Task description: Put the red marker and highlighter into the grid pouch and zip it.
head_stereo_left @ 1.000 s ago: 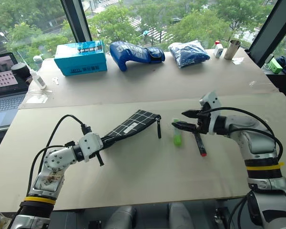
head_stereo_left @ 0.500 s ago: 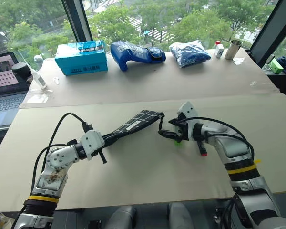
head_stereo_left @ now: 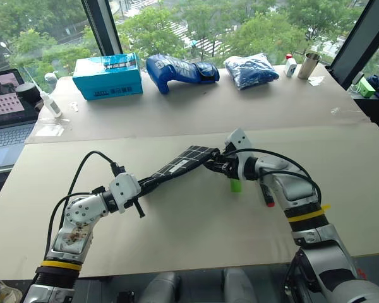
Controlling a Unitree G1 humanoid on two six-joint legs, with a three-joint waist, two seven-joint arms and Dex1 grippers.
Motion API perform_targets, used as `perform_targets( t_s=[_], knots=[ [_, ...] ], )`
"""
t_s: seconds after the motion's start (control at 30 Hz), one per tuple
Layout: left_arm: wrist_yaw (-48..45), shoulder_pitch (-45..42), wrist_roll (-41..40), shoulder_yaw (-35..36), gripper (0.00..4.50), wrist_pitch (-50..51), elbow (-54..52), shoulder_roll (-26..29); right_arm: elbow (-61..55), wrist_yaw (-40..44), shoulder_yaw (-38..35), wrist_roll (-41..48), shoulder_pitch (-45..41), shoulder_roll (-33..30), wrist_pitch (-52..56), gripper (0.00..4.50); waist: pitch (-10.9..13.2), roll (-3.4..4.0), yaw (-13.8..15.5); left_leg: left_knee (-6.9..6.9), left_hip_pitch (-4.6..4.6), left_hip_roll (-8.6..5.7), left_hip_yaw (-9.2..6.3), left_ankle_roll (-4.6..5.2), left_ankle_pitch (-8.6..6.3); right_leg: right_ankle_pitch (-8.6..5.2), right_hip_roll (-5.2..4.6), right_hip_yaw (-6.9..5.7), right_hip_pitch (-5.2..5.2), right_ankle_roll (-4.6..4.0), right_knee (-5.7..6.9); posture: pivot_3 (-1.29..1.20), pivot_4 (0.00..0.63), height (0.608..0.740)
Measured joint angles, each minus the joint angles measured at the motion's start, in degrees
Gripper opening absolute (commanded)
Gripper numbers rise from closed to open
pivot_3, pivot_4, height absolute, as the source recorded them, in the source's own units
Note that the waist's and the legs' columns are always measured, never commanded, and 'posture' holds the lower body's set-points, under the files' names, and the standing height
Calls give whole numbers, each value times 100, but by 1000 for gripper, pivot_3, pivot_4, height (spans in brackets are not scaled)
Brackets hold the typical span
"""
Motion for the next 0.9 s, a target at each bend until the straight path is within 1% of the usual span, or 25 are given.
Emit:
perform_targets(
  t_s=[0.03, 0.07, 0.2, 0.33, 0.53, 0.63, 0.77, 0.9],
  knots=[
    [3, 0, 0, 0, 0, 0, 0, -4, -56, 37, 0, 0, 4, -32, 0, 84, 0, 0, -2, 0, 0, 0, 0, 0, 0, 0, 0, 0, 0, 0, 0, 0, 150, 739],
    [6, 0, 2, 0, 0, 0, 0, -8, -115, 105, 0, 1, 13, -62, 0, 28, 0, 0, -2, 0, 0, 0, 0, 0, 0, 0, 0, 0, 0, 0, 0, 0, 150, 739],
    [14, -2, 7, 0, 0, -1, 1, -29, -339, 291, 36, 17, 79, -145, 32, 28, 0, 0, 1, 0, 0, 0, 0, 0, 0, 0, 0, 0, 0, 0, 0, 0, 150, 739],
    [42, -8, 21, 0, 0, -5, 8, -53, -700, 615, 241, 53, 145, -343, 155, 28, 0, 0, 4, 0, 0, 0, 0, 0, 0, 0, 0, -1, 0, 0, 0, 0, 150, 739],
    [73, -25, 109, 0, 0, -5, 31, -80, -893, 882, 935, -162, 282, -495, 43, 28, 0, 0, 3, 2, 0, 0, 0, 0, 0, 0, 0, -1, 0, 0, 0, 0, 150, 739],
    [104, -26, 122, -1, 0, -5, 30, -135, -958, 968, 1234, -296, 258, -455, -98, 28, 0, 0, 4, 2, 0, 0, 0, 0, 0, 0, 0, -1, 0, 0, 0, 0, 150, 739],
    [148, -23, 126, 4, 0, -1, 29, -151, -871, 993, 1289, -340, 51, -310, -155, 28, 0, 0, 3, 4, 0, 0, 0, 0, 0, 1, 0, -1, 0, 0, 0, 0, 150, 739],
    [150, 0, 122, 3, 0, -1, 25, -154, -982, 1241, 1110, -4, -193, -197, -7, 28, 0, 0, 9, 3, 0, 1, 0, 0, 0, 1, 0, -2, 0, 0, -1, 0, 150, 739]
  ],
)
